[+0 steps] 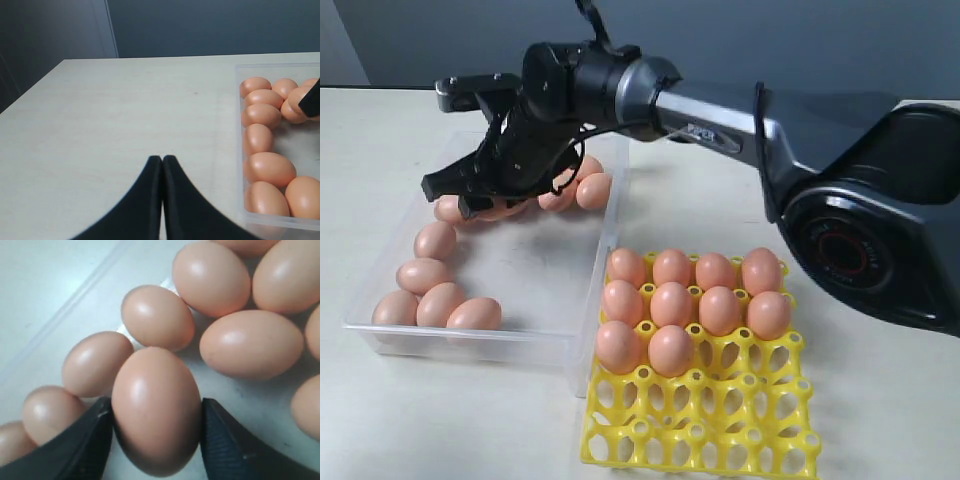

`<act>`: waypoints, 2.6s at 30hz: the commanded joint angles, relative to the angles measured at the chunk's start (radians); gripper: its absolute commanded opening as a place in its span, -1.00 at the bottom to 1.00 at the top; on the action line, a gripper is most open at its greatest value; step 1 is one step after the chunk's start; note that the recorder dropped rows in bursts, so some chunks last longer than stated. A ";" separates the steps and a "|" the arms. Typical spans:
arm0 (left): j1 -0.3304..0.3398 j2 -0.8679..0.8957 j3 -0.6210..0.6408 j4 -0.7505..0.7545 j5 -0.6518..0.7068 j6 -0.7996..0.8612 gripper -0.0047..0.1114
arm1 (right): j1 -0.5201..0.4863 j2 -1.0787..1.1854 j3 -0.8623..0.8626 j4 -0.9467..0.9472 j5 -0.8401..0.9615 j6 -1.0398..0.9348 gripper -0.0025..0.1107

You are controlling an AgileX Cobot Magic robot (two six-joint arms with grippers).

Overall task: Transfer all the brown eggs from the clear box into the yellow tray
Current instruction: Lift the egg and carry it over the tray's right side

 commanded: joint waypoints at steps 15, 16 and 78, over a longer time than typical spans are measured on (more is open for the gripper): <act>-0.005 -0.005 0.004 0.000 -0.011 0.000 -0.91 | -0.016 -0.484 0.201 -0.445 0.442 -0.282 -0.96; -0.005 -0.005 0.004 0.000 -0.011 0.000 -0.91 | -0.016 -0.496 0.234 -0.479 0.442 -0.279 -0.96; -0.005 -0.005 0.004 0.000 -0.011 0.000 -0.91 | 0.026 -1.030 1.739 0.193 -1.487 -0.014 -0.96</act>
